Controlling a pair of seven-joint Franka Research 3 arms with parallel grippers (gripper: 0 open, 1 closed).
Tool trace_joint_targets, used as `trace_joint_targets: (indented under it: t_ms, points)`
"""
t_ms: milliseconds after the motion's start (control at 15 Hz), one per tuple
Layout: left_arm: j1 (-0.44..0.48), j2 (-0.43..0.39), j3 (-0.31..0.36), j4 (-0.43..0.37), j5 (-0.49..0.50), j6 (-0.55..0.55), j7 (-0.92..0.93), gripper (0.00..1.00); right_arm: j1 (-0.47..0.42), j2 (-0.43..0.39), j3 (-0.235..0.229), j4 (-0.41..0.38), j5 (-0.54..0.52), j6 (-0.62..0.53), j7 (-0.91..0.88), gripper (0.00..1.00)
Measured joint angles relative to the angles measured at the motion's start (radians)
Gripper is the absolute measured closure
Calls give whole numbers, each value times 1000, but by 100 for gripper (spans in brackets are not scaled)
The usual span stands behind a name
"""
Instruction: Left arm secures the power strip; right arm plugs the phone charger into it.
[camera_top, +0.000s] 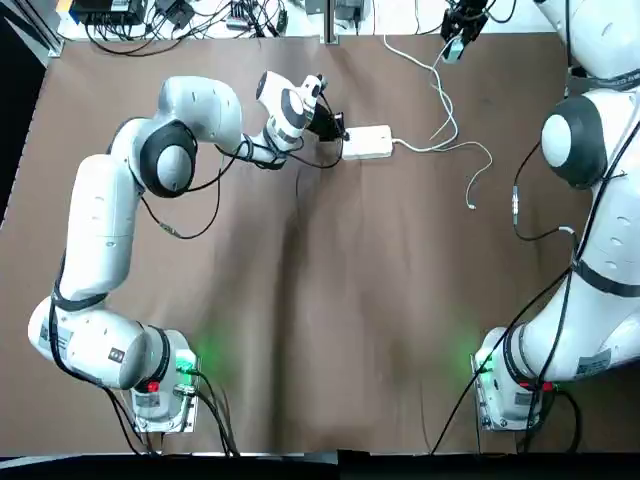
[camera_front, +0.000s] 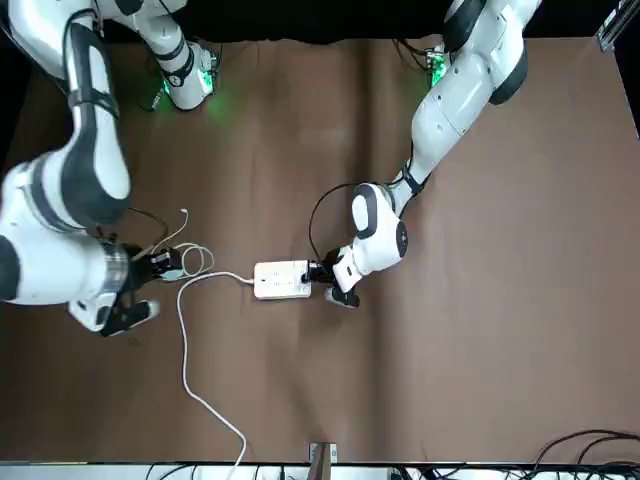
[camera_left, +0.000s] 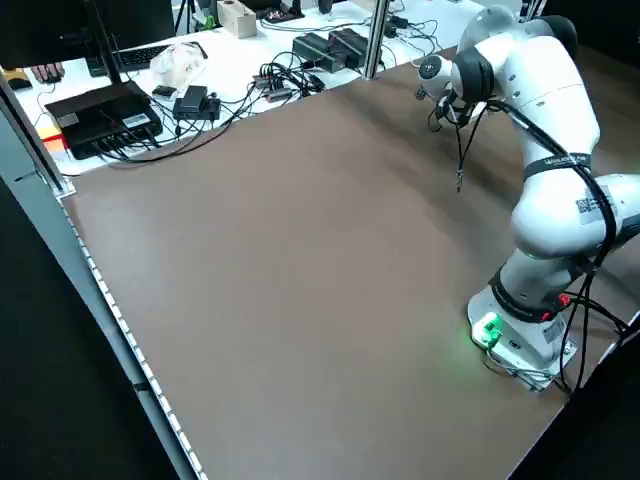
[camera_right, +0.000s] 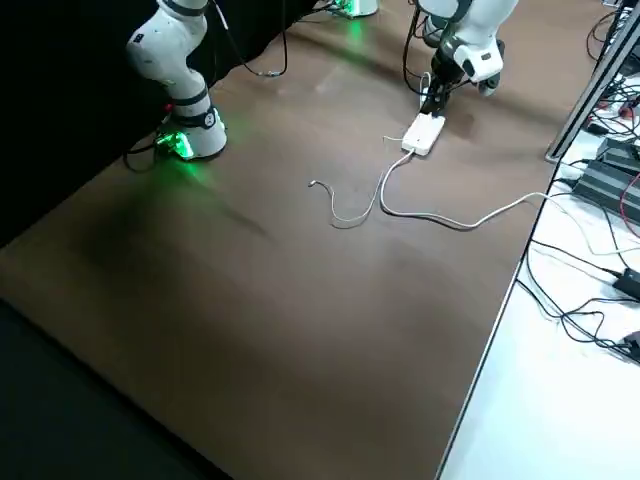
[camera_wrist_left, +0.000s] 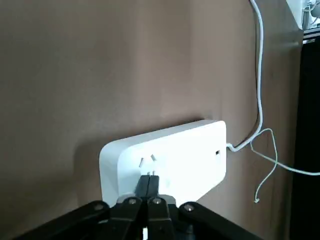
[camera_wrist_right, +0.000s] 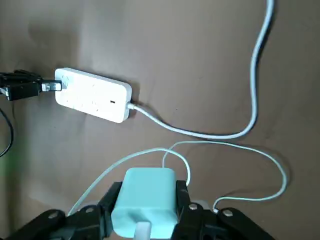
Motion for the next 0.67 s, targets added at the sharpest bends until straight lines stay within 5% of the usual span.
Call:
trace_joint_targets:
  t_ms: [667]
  points:
    - [0, 0, 0, 0, 0, 0, 0, 99, 173, -13, 2, -253, 0, 259, 220, 52]
